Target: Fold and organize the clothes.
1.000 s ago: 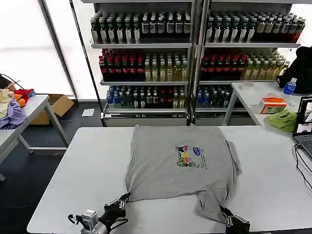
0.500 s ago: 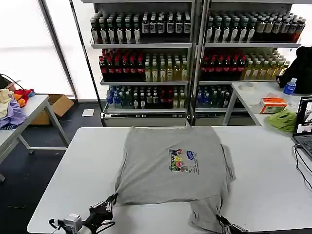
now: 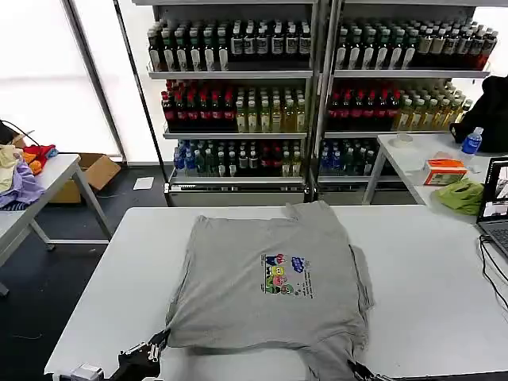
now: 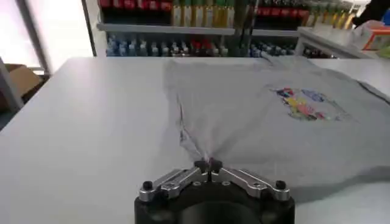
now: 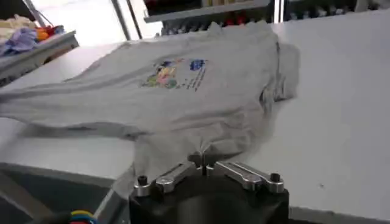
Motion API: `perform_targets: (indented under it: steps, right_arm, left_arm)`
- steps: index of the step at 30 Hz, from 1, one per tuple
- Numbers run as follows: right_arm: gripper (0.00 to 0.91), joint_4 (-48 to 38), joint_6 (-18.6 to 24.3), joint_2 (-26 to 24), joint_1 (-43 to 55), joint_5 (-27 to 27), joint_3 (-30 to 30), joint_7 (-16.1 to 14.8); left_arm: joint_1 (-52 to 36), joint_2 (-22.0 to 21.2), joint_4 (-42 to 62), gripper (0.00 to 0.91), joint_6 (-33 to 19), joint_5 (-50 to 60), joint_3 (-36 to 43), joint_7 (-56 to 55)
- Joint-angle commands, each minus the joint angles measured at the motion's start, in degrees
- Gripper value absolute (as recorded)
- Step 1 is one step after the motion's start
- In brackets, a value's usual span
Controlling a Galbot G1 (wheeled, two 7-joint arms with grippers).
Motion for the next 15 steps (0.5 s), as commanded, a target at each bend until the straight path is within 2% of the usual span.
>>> perform_targets:
  steps: [1, 9, 15]
  right_arm:
    - [0.0, 0.53, 4.0, 0.17, 3.06, 3.48, 0.01, 0.21]
    - [0.0, -1.68, 5.47, 2.74, 15.92, 8.92, -3.26, 7.76]
    - [0.0, -5.74, 5.59, 2.75, 23.13, 9.33, -4.63, 9.23]
  left_arm:
    - [-3.09, 1.73, -1.69, 0.01, 1.08, -2.94, -1.26, -0.82]
    - [-14.9, 9.33, 4.77, 0.01, -0.25, -11.49, 1.81, -2.35]
    - [-22.74, 11.61, 10.83, 0.01, -0.37, -14.73, 4.48, -2.39]
